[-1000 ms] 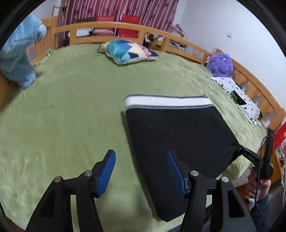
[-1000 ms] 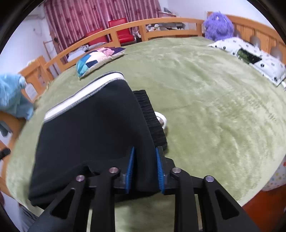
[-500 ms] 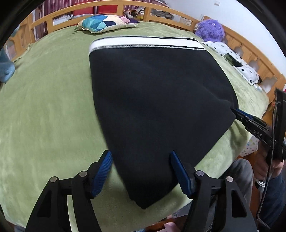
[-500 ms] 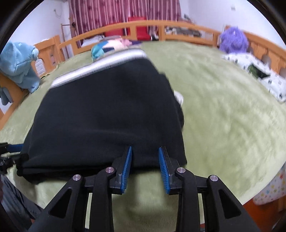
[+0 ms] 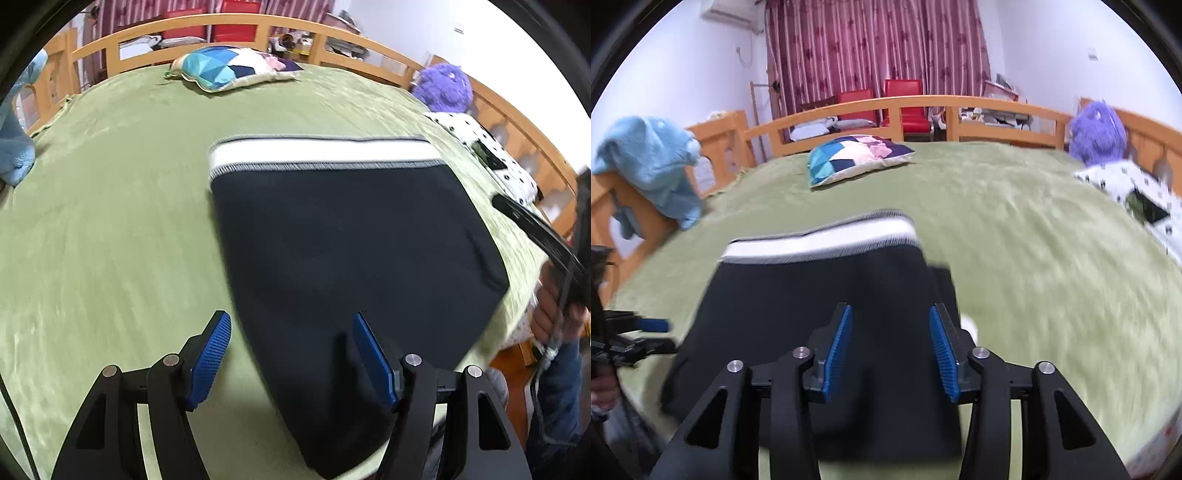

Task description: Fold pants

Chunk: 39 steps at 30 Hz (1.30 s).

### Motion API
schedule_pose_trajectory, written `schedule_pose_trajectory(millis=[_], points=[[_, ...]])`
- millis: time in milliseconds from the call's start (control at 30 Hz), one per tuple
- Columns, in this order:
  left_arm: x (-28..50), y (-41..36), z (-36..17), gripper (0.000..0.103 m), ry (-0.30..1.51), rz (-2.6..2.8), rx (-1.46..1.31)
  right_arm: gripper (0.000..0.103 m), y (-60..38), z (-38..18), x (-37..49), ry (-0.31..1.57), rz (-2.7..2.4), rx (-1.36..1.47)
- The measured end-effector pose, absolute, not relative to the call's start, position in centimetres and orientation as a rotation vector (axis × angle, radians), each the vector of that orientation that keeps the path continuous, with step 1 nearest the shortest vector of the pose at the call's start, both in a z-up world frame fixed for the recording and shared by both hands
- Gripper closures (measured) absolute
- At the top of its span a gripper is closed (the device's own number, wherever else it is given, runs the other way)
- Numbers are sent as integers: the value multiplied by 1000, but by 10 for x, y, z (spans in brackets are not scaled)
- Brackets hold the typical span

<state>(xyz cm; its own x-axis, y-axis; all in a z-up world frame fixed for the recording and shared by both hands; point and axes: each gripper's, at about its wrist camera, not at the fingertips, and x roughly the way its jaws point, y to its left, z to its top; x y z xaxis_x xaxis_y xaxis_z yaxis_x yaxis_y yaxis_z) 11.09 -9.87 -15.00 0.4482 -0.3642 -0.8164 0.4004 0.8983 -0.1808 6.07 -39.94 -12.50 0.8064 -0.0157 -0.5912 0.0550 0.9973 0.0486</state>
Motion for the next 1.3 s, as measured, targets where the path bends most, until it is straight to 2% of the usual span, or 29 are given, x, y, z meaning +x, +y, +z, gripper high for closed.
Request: schedule_pose_trajectory(millis=[67,200,233,300,400,433,533,567,600,633,700,733,800,900,933,1033,1200,1300], points=[[120,-96,-149,36,992,-456,37,51,-406,-129,99,653,-48,67],[135,-95,-148,36,990,-454,14,51,-421,-159,165,836,16,138],[139,-97,-148,36,985,-453,14,68,-422,-166,175,867,12,138],[143,-98,-147,36,979,-456,9,92,-425,-166,176,830,-6,117],[150,-104,-143,36,962,-478,-8,93,-470,-144,148,701,90,407],[152,-106,-142,36,960,-483,-11,93,-474,-147,145,708,50,403],[157,-117,-142,36,948,-500,-14,88,-475,-186,155,819,-63,333],[157,-121,-142,36,946,-501,-11,86,-476,-190,153,799,-73,338],[155,-124,-143,36,950,-503,-4,74,-475,-185,149,785,-84,327],[153,-126,-145,36,953,-508,4,69,-475,-175,142,787,-95,321],[143,-128,-151,36,963,-518,12,68,-474,-159,123,755,-98,351],[137,-128,-157,33,977,-522,14,61,-471,-152,109,726,-79,359],[119,-132,-173,28,1004,-526,57,53,-456,-147,85,724,-38,309],[86,-134,-192,25,962,-486,139,52,-430,-176,61,825,-23,203],[75,-132,-191,23,934,-485,156,49,-423,-186,53,826,-43,162],[71,-122,-188,23,998,-517,103,48,-412,-200,24,803,-83,115],[76,-113,-174,23,1043,-499,59,48,-416,-188,8,857,-138,196],[71,-118,-161,23,1025,-468,81,48,-401,-170,3,891,-215,138]])
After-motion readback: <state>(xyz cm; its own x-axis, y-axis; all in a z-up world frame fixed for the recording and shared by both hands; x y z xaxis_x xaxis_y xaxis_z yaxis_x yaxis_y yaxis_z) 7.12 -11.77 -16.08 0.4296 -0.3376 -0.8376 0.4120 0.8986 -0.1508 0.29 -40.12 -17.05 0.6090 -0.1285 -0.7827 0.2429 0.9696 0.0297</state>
